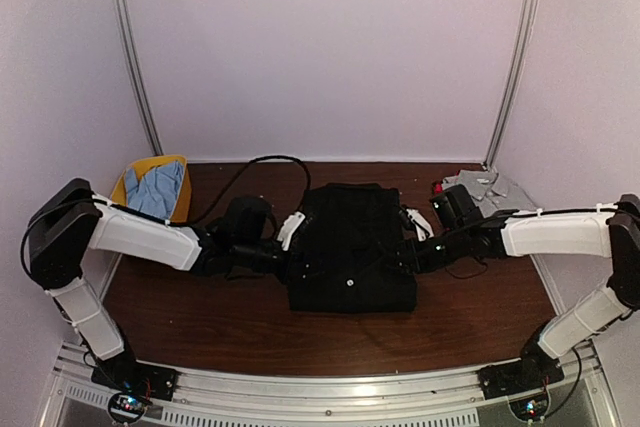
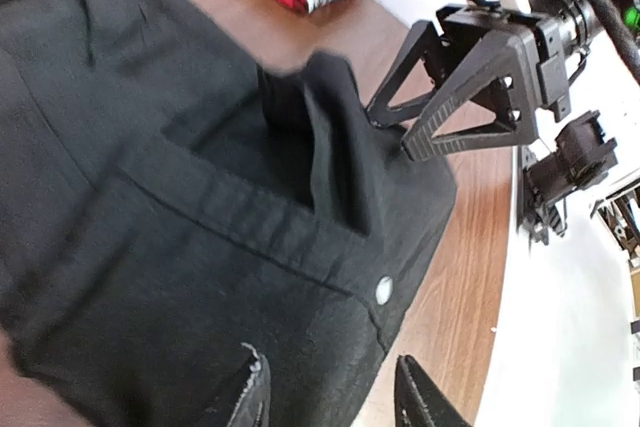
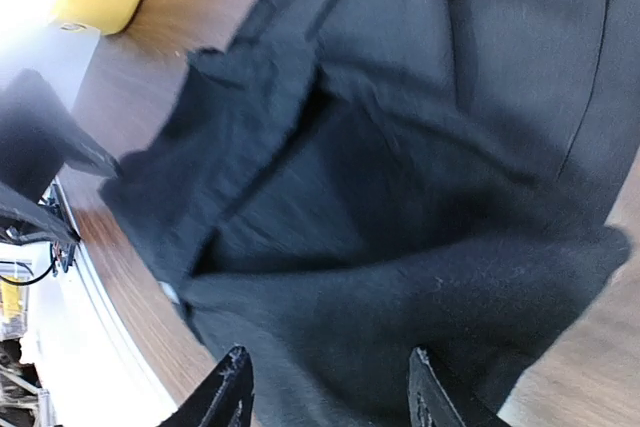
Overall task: Fold and stack the long sleeve shirts
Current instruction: Smooth out the 2/3-rectangle-folded shirt at the center of the board.
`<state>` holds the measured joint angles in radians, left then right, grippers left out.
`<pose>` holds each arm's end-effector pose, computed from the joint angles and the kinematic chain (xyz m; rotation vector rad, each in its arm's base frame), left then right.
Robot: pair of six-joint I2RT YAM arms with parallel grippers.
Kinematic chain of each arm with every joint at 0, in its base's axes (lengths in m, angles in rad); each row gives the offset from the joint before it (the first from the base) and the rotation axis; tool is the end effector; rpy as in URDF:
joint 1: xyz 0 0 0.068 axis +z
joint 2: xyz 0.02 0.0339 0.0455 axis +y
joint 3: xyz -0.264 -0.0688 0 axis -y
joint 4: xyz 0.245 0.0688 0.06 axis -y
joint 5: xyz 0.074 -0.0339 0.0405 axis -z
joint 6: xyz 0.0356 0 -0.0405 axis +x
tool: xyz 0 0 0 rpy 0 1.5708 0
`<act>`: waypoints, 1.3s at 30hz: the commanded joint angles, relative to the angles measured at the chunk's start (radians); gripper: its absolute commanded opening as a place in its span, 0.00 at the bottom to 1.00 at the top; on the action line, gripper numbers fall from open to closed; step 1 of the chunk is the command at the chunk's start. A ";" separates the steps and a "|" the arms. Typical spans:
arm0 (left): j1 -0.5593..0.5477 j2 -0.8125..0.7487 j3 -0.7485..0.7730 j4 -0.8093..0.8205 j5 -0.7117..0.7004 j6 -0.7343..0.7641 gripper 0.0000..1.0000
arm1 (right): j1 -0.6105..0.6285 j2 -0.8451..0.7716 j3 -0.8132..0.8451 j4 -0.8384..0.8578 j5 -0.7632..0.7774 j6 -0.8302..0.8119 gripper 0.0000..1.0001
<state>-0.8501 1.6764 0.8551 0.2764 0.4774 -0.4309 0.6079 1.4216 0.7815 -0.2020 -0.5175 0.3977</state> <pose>0.2180 -0.2730 0.1828 0.7849 2.1785 -1.2198 0.2222 0.1761 0.1981 -0.5221 2.5022 1.0572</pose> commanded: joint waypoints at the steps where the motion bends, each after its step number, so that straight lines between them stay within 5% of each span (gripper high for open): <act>1: -0.033 0.118 -0.034 0.174 -0.020 -0.049 0.43 | 0.002 0.064 -0.083 0.198 -0.050 0.067 0.53; 12: -0.140 0.190 -0.125 0.125 -0.246 -0.012 0.42 | 0.001 0.214 -0.144 0.184 0.083 -0.044 0.53; 22: -0.141 0.060 -0.106 0.099 -0.310 0.010 0.43 | 0.009 0.010 -0.092 0.009 0.099 -0.083 0.56; 31: -0.119 0.001 -0.032 0.067 -0.273 0.041 0.48 | 0.109 -0.113 -0.099 0.064 0.055 0.001 0.57; 39: -0.031 0.167 0.045 0.106 -0.134 -0.012 0.48 | 0.191 -0.050 -0.184 0.194 0.041 0.051 0.56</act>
<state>-0.9241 1.7451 0.8501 0.3447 0.2596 -0.4202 0.7761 1.3293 0.6540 -0.0883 -0.4633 0.4156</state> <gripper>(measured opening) 0.484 0.564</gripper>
